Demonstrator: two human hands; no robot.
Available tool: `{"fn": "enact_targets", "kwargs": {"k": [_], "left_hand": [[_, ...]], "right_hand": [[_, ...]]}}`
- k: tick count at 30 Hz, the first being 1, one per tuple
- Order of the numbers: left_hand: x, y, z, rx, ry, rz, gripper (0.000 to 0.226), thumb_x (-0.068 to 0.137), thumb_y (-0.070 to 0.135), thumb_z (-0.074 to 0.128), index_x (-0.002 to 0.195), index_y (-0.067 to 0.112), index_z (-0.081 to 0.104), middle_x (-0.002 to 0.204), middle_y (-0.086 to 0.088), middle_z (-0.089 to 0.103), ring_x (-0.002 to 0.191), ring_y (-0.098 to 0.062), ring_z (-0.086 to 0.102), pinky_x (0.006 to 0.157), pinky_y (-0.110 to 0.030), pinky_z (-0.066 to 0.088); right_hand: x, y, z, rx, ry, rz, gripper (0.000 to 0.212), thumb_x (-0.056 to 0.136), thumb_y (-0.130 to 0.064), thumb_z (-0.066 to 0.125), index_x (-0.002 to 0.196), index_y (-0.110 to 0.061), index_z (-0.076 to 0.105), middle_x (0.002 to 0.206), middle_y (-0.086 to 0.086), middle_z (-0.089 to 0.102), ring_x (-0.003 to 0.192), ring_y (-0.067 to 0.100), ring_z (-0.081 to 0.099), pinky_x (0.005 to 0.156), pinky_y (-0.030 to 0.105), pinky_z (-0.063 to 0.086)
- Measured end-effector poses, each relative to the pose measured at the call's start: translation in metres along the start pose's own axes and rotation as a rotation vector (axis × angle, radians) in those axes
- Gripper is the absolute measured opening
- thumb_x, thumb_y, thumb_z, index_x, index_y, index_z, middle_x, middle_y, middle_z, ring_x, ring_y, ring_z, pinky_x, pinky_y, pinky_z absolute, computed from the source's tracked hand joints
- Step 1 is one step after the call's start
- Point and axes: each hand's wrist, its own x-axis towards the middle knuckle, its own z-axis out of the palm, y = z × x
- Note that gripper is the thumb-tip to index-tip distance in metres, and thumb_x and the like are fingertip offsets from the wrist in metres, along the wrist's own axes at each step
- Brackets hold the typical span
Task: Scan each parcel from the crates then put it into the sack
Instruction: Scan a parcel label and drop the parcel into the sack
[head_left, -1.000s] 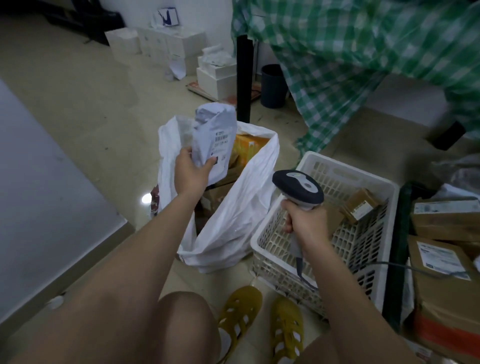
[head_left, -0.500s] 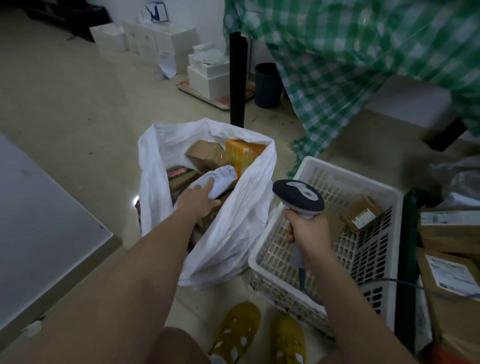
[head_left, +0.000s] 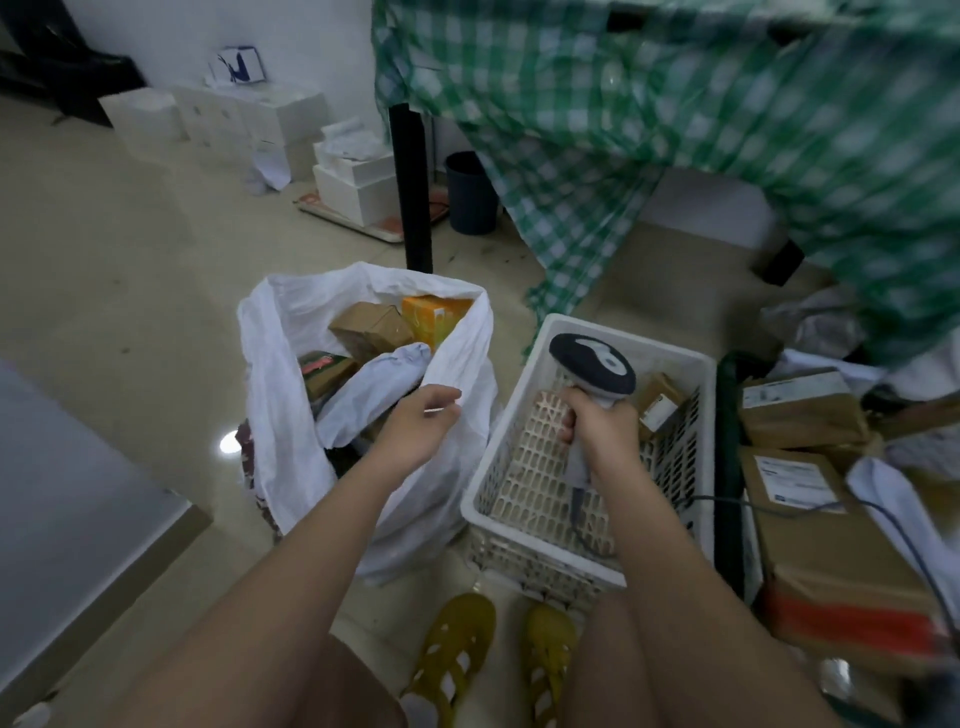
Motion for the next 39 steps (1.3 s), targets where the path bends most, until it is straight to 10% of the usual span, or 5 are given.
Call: {"fn": "enact_targets", "kwargs": {"k": [18, 22, 26, 31, 39], "left_hand": [[0.134, -0.061, 0.262, 0.141, -0.289, -0.194, 0.043, 0.096, 0.016, 0.056, 0.137, 0.007, 0.045, 0.133, -0.012, 0.053, 0.106, -0.020, 0.053, 0.078, -0.024, 0.044], [0.178, -0.100, 0.302, 0.242, -0.245, -0.174, 0.066, 0.083, 0.032, 0.071, 0.140, 0.014, 0.042, 0.137, -0.011, 0.049, 0.121, -0.028, 0.051, 0.098, -0.038, 0.046], [0.225, -0.152, 0.344, 0.336, -0.204, -0.185, 0.093, 0.052, 0.062, 0.071, 0.135, 0.030, 0.043, 0.134, -0.008, 0.051, 0.121, -0.031, 0.051, 0.095, -0.046, 0.049], [0.226, -0.146, 0.354, 0.466, -0.310, -0.168, 0.087, 0.079, 0.045, 0.072, 0.149, 0.029, 0.021, 0.155, -0.017, 0.004, 0.142, -0.036, 0.007, 0.115, -0.046, 0.022], [0.243, -0.151, 0.369, 0.554, -0.328, -0.111, 0.103, 0.075, 0.046, 0.076, 0.149, 0.021, 0.009, 0.152, -0.019, 0.013, 0.136, -0.040, 0.019, 0.104, -0.048, 0.032]], "right_hand": [[0.141, 0.096, -0.104, 0.196, 0.340, 0.036, 0.027, 0.087, -0.017, 0.069, 0.112, -0.007, 0.063, 0.094, 0.013, 0.067, 0.082, 0.023, 0.061, 0.083, 0.036, 0.052], [0.193, 0.122, -0.097, 0.229, 0.361, 0.090, 0.009, 0.089, -0.011, 0.066, 0.082, -0.009, 0.059, 0.061, 0.004, 0.053, 0.051, 0.011, 0.048, 0.050, 0.022, 0.043], [0.229, 0.141, -0.094, 0.272, 0.454, 0.116, 0.020, 0.087, -0.011, 0.067, 0.106, -0.004, 0.064, 0.080, 0.013, 0.064, 0.065, 0.015, 0.055, 0.060, 0.027, 0.047], [0.243, 0.153, -0.102, 0.243, 0.483, 0.190, 0.005, 0.089, -0.011, 0.066, 0.086, -0.014, 0.063, 0.069, 0.006, 0.057, 0.058, 0.013, 0.051, 0.053, 0.025, 0.044], [0.260, 0.155, -0.097, 0.227, 0.473, 0.212, 0.011, 0.088, -0.011, 0.066, 0.098, -0.008, 0.062, 0.063, 0.002, 0.054, 0.053, 0.010, 0.051, 0.050, 0.020, 0.045]]}}
